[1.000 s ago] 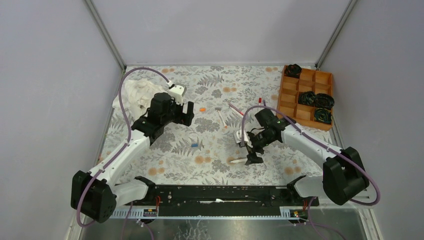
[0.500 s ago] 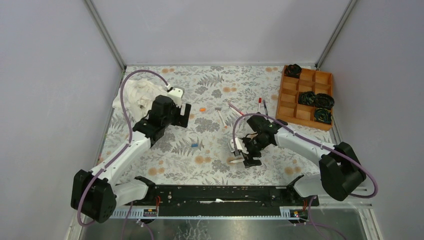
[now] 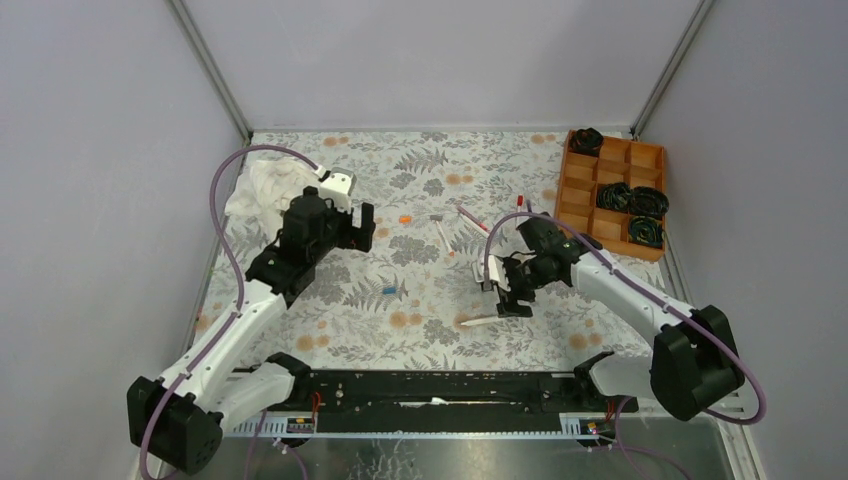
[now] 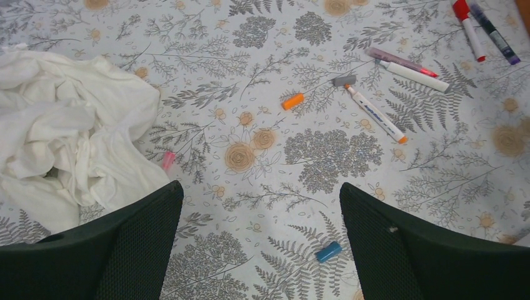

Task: Insert the pens into the pen caps
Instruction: Pick up the pen from the center of the board.

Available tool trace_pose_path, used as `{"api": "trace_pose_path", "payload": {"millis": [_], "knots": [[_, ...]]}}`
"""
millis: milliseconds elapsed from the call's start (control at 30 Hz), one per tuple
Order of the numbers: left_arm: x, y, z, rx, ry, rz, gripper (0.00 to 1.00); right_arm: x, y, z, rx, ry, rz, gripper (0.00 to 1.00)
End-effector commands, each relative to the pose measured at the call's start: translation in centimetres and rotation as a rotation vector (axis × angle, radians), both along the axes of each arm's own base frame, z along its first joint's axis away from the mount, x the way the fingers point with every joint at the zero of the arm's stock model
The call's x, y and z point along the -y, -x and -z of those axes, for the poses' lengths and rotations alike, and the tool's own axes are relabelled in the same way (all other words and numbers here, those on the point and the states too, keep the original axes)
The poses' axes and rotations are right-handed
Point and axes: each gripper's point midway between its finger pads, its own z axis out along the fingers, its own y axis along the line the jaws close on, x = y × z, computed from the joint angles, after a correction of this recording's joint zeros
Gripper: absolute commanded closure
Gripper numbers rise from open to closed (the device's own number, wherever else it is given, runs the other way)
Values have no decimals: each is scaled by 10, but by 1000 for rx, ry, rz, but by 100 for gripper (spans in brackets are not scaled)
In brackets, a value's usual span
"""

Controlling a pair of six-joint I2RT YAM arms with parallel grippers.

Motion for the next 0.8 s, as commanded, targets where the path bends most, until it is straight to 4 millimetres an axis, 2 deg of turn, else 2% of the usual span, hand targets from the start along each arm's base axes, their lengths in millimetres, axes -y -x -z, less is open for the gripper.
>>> {"api": "trace_pose_path", "payload": {"millis": [0, 200, 367, 467, 767], "knots": [[10, -1, -24, 43, 75, 34, 2, -8, 20, 4, -77, -53, -65, 22], [10, 2, -32, 59, 89, 35, 2, -18, 19, 18, -81, -9, -66, 26], [10, 3, -36, 71, 99, 36, 2, -11, 17, 25, -69, 39, -64, 26], [15, 3, -32, 53, 105, 58, 2, -7, 19, 30, -75, 60, -75, 25], [16, 4, -32, 50, 110, 63, 2, -9, 26, 37, -120, 62, -94, 27]]}}
